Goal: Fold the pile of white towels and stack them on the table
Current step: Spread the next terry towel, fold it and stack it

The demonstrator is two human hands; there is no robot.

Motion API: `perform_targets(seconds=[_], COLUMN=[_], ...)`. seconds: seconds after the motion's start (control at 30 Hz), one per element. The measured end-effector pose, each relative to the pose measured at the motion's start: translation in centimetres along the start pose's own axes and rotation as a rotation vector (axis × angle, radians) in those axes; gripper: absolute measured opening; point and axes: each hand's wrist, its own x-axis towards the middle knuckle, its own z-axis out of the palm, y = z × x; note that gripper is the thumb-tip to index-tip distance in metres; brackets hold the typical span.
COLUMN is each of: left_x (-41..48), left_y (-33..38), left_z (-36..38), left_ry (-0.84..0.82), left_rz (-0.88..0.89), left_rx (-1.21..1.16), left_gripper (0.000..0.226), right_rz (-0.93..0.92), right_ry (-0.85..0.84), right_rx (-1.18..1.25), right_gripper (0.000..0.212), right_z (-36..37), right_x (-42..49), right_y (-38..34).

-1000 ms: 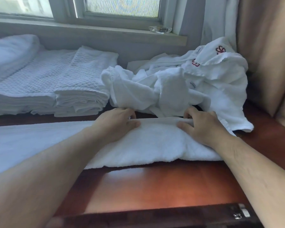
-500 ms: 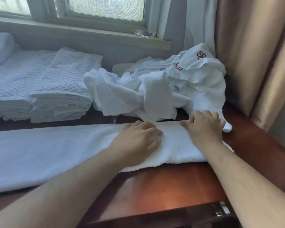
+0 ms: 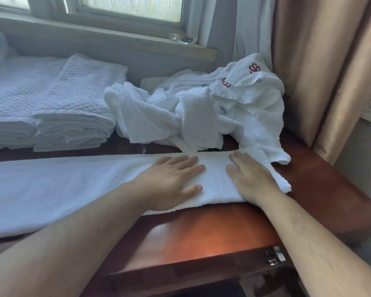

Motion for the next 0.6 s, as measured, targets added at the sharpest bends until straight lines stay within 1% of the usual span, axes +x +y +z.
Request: perform_targets(seconds=[0.07,0.1,0.17,0.2,0.27,0.3,0.33,0.37,0.4,0.43,0.5,0.53,0.6], left_x=[-0.4,-0.6,-1.0,-1.2,-1.5,-1.6,-1.6,-1.6,-1.6,-1.6,-1.6,-1.6,-1.7], left_y=[0.1,0.2,0.4,0.6,0.8,0.8,0.8,0.8,0.8,0.8,0.8,0.8,0.8], left_z=[-0.1,-0.1,0.0,0.1,0.2,0.3,0.3,0.3,0.4,0.4,0.4,0.4,0.5], left_ry=[-0.031,-0.039,-0.036,-0.03,-0.022,-0.02,-0.019,-0.016,-0.01,0.0,0.017,0.024,0.034], left_rz=[-0.006,-0.009,-0.011,-0.014,-0.019,-0.02,-0.019,-0.017,-0.015,-0.014,-0.01,-0.007,-0.003], left_rx=[0.013,0.015,0.02,0.022,0.024,0.025,0.026,0.025,0.022,0.019,0.009,0.006,0.006], left_gripper=[0.066,0.067,0.068,0.068,0.068,0.069,0.069,0.069,0.068,0.067,0.067,0.066,0.066], right_rz=[-0.01,-0.015,0.008,0.054,0.245,0.375,0.488,0.566,0.615,0.641,0.671,0.684,0.725], right_ry=[-0.01,0.029,0.171,0.252,0.37,0.379,0.365,0.364,0.398,0.469,0.653,0.72,0.783], right_rx=[0.035,0.079,0.18,0.17,0.053,0.038,0.077,0.161,0.273,0.414,0.787,0.993,1.263], right_gripper=[0.054,0.051,0.044,0.04,0.042,0.047,0.053,0.058,0.061,0.061,0.056,0.048,0.018], right_z=[0.0,0.1,0.2,0.2,0.1,-0.1,-0.4,-0.6,-0.9,-1.0,-1.2,-1.3,-1.4], right_x=[-0.4,-0.5,-1.2,-1.5,-2.3,-2.7,-3.0,-3.3,-3.7,-4.0,-4.9,-5.4,-6.4], right_y=[0.4,0.5,0.2,0.1,0.2,0.4,0.6,0.9,1.1,1.2,1.0,0.7,0.1])
